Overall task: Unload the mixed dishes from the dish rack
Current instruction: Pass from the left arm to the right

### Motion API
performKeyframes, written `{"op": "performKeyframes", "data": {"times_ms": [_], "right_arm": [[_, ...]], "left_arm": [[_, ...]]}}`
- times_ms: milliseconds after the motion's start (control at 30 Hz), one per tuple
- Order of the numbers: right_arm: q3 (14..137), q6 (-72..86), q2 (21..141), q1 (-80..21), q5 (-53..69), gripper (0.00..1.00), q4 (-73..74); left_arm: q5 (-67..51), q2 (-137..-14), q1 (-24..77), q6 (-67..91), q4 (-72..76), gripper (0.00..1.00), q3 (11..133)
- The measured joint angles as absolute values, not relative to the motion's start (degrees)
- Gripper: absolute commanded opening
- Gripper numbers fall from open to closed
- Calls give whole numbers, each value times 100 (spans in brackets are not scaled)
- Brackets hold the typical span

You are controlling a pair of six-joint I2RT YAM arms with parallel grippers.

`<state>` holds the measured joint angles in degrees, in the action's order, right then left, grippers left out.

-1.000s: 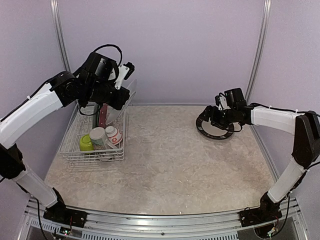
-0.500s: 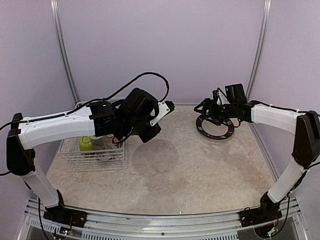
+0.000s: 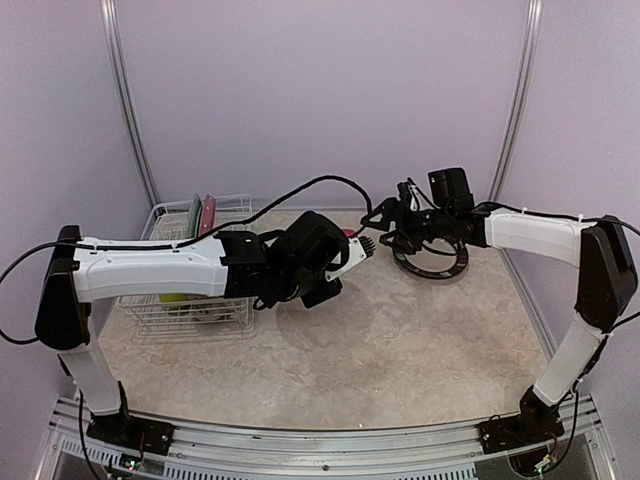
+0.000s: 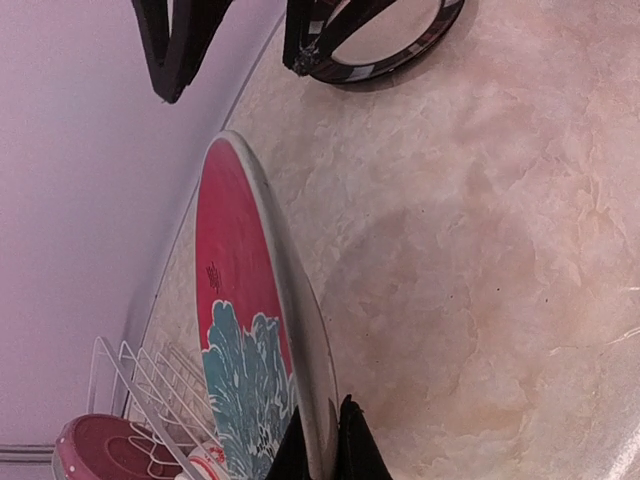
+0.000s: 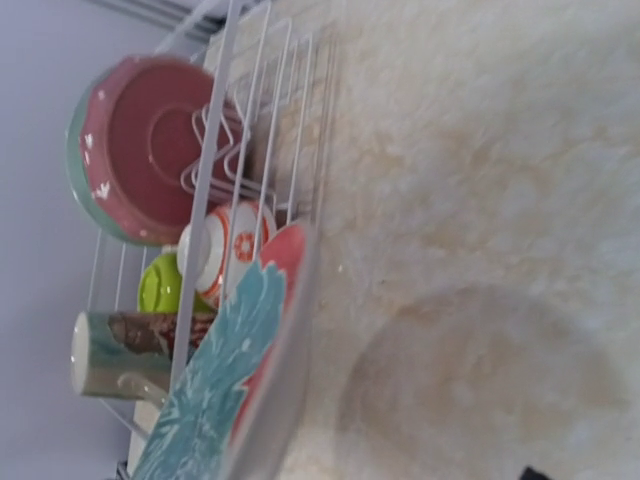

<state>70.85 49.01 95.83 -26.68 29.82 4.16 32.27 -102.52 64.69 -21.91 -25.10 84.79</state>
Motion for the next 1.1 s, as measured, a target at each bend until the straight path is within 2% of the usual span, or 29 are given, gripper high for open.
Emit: {"op": "performKeyframes", "data": {"times_ms": [133,233,300,467,567,833,900,933,1033,1067,1100], "right_arm": [[7190,4923,9880,-2895,3006,79,405],[7319,4923,10095,-3039,3046,69,445],[7406,4923,10245,-3129,3081,59,491],[7629,4945,10556,-3277,3127,52,711],[7728,4941,10685,-3328,3131,44,891],[7743,5376,10790,-3336,3070,3,1190],[7743,5730,10790,-3334,3079,0,1258],[7745,5988,10790,-3321,3109,0,1260],[7728,6160,10790,-3293,3162,0,1232],[7701,6080,10790,-3299,3177,0,1109],[7585,5946,10766,-3310,3142,0,893]], "left_arm": [[3242,-10368,6521,-2248,-2464,0,8479],[3267,-10460,6545,-2285,-2447,0,8479],[3301,-10512,6558,-2314,-2443,0,8479],[3374,-10610,6608,-2392,-2440,0,8479],[3435,-10683,6643,-2453,-2412,0,8479],[3662,-10921,6731,-2738,-2351,0,8479],[3804,-10978,6814,-2742,-2300,0,8479],[3905,-11015,6864,-2698,-2241,2,8479],[3992,-11065,6893,-2611,-2171,31,8479],[3948,-11076,6882,-2600,-2191,42,8479],[3931,-11078,6851,-2491,-2303,65,8521]]}}
